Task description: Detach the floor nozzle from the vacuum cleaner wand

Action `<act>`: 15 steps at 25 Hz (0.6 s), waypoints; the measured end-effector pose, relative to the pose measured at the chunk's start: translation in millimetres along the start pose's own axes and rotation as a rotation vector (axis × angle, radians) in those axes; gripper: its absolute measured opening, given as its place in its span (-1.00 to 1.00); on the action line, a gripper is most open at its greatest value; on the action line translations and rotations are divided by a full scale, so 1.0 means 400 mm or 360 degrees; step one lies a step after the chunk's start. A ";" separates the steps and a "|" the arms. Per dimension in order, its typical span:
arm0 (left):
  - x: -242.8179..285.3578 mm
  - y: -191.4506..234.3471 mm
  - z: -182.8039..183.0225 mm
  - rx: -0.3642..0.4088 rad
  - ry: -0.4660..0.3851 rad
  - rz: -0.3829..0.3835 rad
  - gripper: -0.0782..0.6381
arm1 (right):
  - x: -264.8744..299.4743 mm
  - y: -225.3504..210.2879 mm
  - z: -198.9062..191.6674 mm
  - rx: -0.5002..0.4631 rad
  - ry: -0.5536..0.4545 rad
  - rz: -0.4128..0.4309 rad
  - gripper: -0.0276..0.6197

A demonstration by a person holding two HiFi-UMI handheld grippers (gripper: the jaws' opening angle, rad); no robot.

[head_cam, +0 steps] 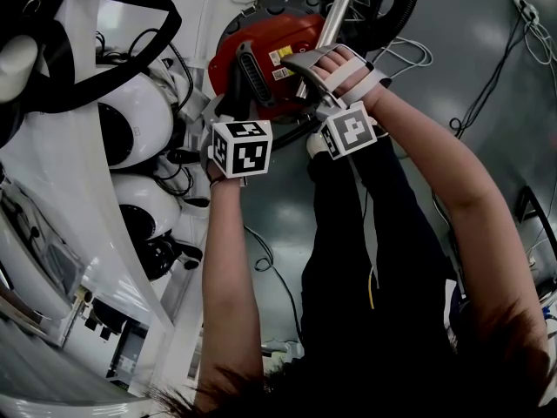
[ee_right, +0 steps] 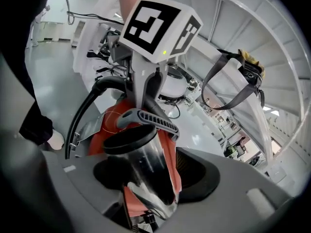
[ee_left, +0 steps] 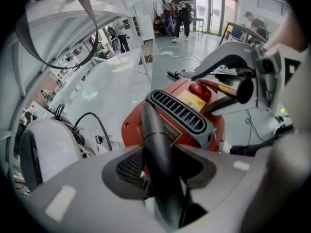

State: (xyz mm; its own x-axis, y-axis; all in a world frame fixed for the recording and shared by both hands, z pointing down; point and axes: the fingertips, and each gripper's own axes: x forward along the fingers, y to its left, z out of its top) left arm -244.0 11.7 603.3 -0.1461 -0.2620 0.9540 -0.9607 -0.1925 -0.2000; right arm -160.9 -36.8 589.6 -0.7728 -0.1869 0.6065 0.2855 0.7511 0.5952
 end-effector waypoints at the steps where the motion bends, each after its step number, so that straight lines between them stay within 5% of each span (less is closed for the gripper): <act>1: 0.000 0.001 0.000 -0.0009 0.0000 -0.0004 -0.27 | 0.000 0.004 -0.001 -0.0016 0.0002 0.0000 -0.09; 7: -0.004 0.015 -0.003 -0.0072 -0.0044 0.0037 -0.14 | 0.004 -0.008 0.011 -0.0091 -0.0002 -0.0077 -0.22; 15: 0.000 -0.007 0.021 0.0039 -0.0088 0.0065 -0.19 | 0.053 -0.050 0.066 -0.0046 0.0123 -0.0166 -0.33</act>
State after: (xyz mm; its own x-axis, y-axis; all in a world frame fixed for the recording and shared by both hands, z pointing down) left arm -239.5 4.3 602.1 -0.1709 -0.3220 0.9312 -0.9480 -0.2038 -0.2444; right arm -198.1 -39.1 576.6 -0.7535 -0.3119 0.5788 0.2232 0.7067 0.6714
